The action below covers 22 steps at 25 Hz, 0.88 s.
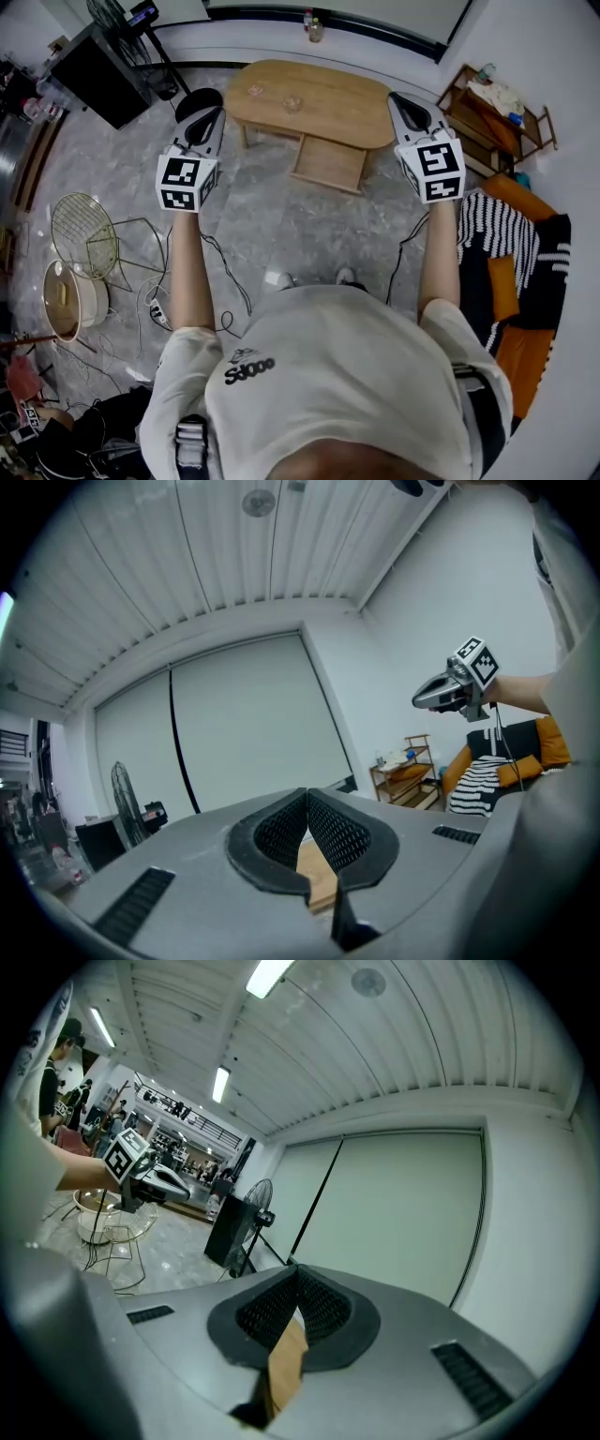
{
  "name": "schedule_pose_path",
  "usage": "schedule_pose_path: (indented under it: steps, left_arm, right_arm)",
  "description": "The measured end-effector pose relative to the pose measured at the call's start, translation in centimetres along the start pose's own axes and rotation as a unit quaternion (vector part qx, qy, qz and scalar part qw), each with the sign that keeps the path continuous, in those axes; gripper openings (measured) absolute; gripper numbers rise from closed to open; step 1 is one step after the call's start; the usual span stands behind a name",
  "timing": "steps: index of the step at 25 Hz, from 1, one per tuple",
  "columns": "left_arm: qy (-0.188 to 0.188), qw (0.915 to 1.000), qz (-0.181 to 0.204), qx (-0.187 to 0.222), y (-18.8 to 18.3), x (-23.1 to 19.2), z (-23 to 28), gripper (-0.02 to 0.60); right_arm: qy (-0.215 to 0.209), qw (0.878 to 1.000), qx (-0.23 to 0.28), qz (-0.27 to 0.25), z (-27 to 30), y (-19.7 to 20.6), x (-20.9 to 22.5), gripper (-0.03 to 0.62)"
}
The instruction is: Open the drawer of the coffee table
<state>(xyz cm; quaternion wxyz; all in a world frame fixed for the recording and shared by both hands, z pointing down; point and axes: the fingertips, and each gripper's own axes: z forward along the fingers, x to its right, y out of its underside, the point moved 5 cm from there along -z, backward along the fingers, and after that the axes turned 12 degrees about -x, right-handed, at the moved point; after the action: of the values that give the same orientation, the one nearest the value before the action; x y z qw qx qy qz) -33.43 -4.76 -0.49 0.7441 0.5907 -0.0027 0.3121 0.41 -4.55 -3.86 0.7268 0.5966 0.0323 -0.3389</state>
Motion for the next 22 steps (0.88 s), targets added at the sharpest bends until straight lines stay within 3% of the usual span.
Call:
schedule_pose_path:
  steps: [14, 22]
  left_arm:
    - [0.001, 0.9999, 0.012, 0.002, -0.2, -0.7, 0.9, 0.018]
    - [0.005, 1.0, 0.005, 0.007, 0.0, 1.7, 1.2, 0.018]
  right_arm:
    - [0.007, 1.0, -0.01, -0.002, 0.8, -0.4, -0.2, 0.006]
    - [0.009, 1.0, -0.005, -0.002, 0.4, 1.2, -0.3, 0.006]
